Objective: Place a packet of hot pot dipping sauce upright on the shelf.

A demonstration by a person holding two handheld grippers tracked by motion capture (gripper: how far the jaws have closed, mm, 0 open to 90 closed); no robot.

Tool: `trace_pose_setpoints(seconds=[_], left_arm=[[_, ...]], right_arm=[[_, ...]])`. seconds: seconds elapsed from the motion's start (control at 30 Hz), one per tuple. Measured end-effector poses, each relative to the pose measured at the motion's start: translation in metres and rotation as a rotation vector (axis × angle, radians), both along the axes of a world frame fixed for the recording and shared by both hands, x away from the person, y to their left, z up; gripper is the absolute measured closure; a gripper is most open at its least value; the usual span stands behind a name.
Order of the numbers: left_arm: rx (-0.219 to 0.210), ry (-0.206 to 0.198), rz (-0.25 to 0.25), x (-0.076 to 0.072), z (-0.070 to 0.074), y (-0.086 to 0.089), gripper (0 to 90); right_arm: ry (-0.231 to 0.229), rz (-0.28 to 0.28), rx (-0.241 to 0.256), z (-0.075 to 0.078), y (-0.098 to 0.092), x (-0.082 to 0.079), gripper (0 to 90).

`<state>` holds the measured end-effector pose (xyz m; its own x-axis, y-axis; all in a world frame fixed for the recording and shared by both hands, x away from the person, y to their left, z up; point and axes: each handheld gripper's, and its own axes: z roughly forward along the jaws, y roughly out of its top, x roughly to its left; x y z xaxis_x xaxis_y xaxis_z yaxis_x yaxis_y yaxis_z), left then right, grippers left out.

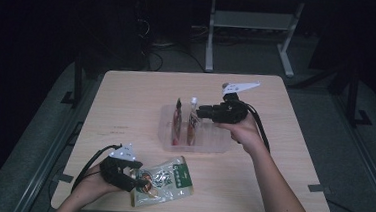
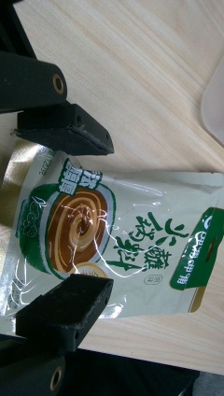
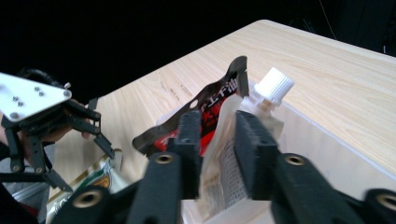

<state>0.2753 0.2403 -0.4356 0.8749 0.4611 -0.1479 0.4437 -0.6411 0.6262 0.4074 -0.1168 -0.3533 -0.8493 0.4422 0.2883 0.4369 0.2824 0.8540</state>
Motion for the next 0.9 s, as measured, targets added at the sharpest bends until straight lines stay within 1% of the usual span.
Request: trace_pose_setpoints(seconds=[0.03, 0.07, 0.13, 0.2, 0.3, 0.33, 0.4, 0.47, 0.5, 0.53, 0.57, 0.6, 0.63, 0.67, 0.8, 0.9], left_arm=[[0.001, 0.0, 0.0, 0.0, 0.0, 0.0, 29.2], [0.0, 0.0, 0.001, 0.0, 0.0, 0.0, 29.1], [-0.001, 0.0, 0.003, 0.0, 0.0, 0.0, 28.9], [-0.001, -0.004, 0.0, 0.0, 0.0, 0.0, 28.1], [0.004, -0.006, -0.005, 0.0, 0.0, -0.001, 27.8], [0.008, -0.004, -0.006, 0.0, 0.001, -0.001, 27.7], [0.003, -0.003, -0.005, 0.0, 0.001, -0.002, 27.6], [0.012, -0.008, -0.019, 0.0, 0.001, -0.002, 27.6], [0.007, -0.008, -0.012, 0.0, 0.001, -0.002, 27.6], [0.013, -0.011, -0.017, 0.0, 0.001, -0.002, 27.6], [0.013, -0.012, -0.016, 0.0, 0.001, -0.002, 27.6], [0.011, -0.005, -0.01, -0.001, 0.001, -0.002, 27.6], [0.005, -0.009, -0.007, -0.001, 0.001, -0.002, 27.6], [0.007, -0.01, -0.007, -0.001, 0.001, -0.002, 27.6], [0.01, -0.015, -0.01, -0.002, 0.003, -0.002, 27.8], [0.003, -0.027, -0.012, -0.002, 0.002, -0.002, 28.0]], right_arm=[[-0.007, 0.0, -0.005, 0.001, -0.001, -0.002, 64.0], [-0.019, -0.002, 0.0, 0.001, -0.003, -0.004, 57.8], [-0.02, -0.004, 0.008, 0.003, -0.007, -0.01, 50.6], [-0.049, -0.011, -0.014, 0.006, -0.011, -0.017, 43.8], [-0.074, -0.02, -0.044, 0.008, -0.018, -0.027, 37.7], [-0.084, -0.025, -0.056, 0.008, -0.02, -0.031, 36.8], [-0.085, -0.03, -0.08, 0.008, -0.024, -0.038, 34.1], [-0.092, -0.028, -0.081, 0.007, -0.028, -0.045, 33.1], [-0.089, -0.029, -0.082, 0.006, -0.03, -0.049, 32.6], [-0.091, -0.03, -0.088, 0.005, -0.032, -0.053, 32.3], [-0.086, -0.032, -0.105, 0.005, -0.033, -0.057, 30.8], [-0.094, -0.032, -0.118, 0.004, -0.035, -0.061, 31.0], [-0.1, -0.03, -0.12, 0.003, -0.037, -0.065, 31.2], [-0.101, -0.035, -0.125, 0.002, -0.039, -0.069, 31.3], [-0.096, -0.044, -0.142, -0.005, -0.047, -0.084, 31.4], [-0.09, -0.044, -0.155, -0.012, -0.054, -0.095, 31.5]])
